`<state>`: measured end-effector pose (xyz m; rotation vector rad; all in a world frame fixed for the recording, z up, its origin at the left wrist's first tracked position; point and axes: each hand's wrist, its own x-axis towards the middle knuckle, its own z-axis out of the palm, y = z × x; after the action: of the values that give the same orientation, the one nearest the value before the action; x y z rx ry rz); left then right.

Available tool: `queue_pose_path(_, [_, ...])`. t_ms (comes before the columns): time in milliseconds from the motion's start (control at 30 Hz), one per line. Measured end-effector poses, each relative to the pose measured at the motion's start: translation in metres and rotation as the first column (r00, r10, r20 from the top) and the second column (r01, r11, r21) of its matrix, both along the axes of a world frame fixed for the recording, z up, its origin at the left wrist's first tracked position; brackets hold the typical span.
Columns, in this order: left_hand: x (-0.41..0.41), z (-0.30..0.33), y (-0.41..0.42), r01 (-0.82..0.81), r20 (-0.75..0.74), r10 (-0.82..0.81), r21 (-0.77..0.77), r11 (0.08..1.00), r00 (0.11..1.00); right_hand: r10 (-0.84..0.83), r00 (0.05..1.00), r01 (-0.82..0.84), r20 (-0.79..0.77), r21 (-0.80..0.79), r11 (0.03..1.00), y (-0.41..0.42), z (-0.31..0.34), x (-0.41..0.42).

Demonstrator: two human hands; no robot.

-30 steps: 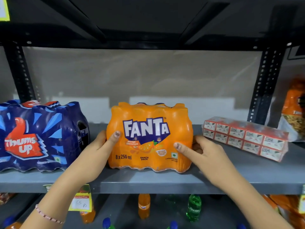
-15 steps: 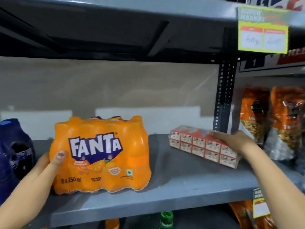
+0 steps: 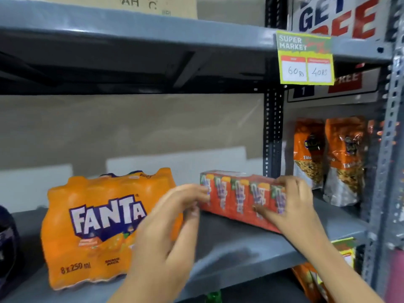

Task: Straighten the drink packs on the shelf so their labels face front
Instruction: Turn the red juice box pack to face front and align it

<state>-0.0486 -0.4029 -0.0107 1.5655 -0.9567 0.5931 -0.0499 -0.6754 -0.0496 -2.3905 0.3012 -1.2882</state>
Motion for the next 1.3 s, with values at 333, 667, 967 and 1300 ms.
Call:
queue_pose_path(333, [0.098, -0.005, -0.106, -0.24, -0.833, 0.056, -0.093, 0.966, 0.551, 0.309, 0.951, -0.304, -0.03, 0.115, 0.946, -0.056, 0.004, -0.008])
queue_pose_path(667, [0.107, 0.009, -0.129, -0.079, -0.77, 0.018, -0.041, 0.996, 0.637, 0.095, 0.986, -0.064, -0.139, 0.213, 0.975, -0.064, 0.016, 0.036])
queue_pose_path(967, [0.076, -0.003, -0.131, -0.29, -0.733, 0.243, 0.066, 0.955, 0.635, 0.732, 0.668, -0.419, -0.134, 0.746, 0.519, -0.029, 0.012, 0.049])
queue_pose_path(1300, [0.018, -0.027, -0.13, -0.224, -0.735, 0.07, -0.113, 0.968, 0.674, 0.94, 0.339, -0.639, -0.036, 0.725, 0.258, -0.045, 0.028, 0.022])
